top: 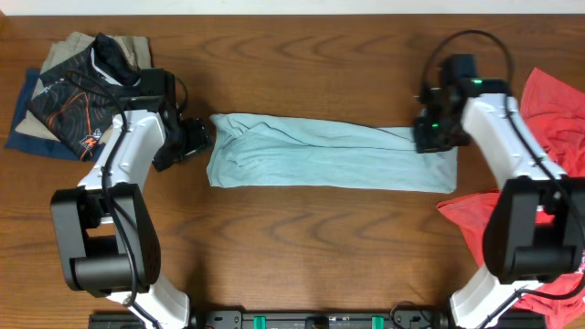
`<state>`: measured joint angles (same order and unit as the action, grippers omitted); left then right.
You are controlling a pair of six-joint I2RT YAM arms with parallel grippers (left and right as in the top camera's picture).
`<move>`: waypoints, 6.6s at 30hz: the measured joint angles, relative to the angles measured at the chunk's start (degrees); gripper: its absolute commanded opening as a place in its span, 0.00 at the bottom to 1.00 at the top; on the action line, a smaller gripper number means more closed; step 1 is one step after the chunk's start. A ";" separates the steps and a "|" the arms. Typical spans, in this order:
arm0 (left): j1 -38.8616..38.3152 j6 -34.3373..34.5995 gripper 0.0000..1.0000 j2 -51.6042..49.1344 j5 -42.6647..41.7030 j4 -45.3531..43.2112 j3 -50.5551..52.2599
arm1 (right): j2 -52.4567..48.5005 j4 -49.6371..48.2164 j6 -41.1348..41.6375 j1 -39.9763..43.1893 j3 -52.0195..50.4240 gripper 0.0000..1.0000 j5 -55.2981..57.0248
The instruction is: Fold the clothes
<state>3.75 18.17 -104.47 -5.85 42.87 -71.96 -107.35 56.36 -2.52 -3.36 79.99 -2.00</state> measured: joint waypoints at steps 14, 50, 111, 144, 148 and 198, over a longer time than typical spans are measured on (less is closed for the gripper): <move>0.00 0.00 0.84 0.00 0.00 0.00 0.00 | 0.00 -2.16 3.89 -11.02 0.00 0.11 -0.15; 0.00 -11.74 0.99 -6.49 -16.94 -4.48 0.02 | 0.00 -0.46 8.15 -12.31 0.00 0.61 6.64; -30.40 -8.74 0.06 7.43 0.63 -6.19 -4.37 | 0.00 5.97 8.85 3.17 -0.79 0.52 12.26; -42.64 -3.58 0.63 -2.69 -14.91 -30.14 -4.37 | 0.00 5.66 8.07 3.13 -0.96 0.53 6.40; -41.07 -6.34 0.63 -2.32 -18.25 -29.35 -4.37 | 0.00 5.53 6.93 2.93 -0.96 0.54 4.92; -13.22 -7.91 0.69 3.85 -16.04 -7.06 -4.57 | 0.28 -2.54 19.08 -11.85 -8.81 0.22 0.61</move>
<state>-9.47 10.26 -100.62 -21.89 35.81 -76.53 -107.07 53.82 16.56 -15.20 71.18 -1.39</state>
